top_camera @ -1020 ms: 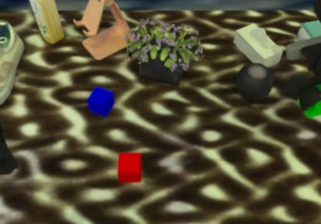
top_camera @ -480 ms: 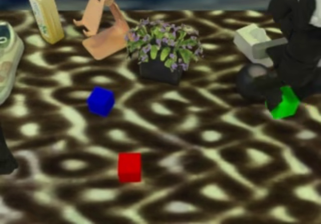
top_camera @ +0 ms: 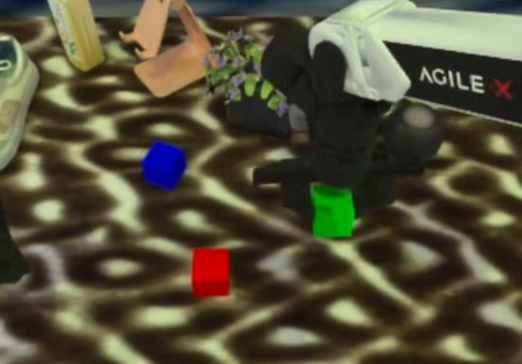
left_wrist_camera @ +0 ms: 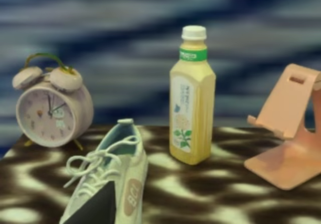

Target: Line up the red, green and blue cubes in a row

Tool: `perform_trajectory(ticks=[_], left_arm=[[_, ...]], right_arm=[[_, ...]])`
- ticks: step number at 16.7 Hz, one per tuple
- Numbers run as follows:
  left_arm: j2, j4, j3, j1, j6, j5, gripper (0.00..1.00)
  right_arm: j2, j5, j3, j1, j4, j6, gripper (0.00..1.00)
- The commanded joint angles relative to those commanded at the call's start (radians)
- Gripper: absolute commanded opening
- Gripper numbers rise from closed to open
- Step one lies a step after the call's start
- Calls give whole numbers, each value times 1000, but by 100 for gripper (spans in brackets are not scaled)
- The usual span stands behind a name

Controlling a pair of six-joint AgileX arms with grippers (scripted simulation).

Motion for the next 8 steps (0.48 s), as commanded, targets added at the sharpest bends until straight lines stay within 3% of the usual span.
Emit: perform_trajectory(ticks=[4, 8], left_arm=[[0, 0, 0, 0, 0, 0, 100], [0, 0, 0, 0, 0, 0, 100]], right_arm=[[-8, 6, 28, 141, -12, 183, 0], [-13, 8, 32, 165, -12, 211, 0]])
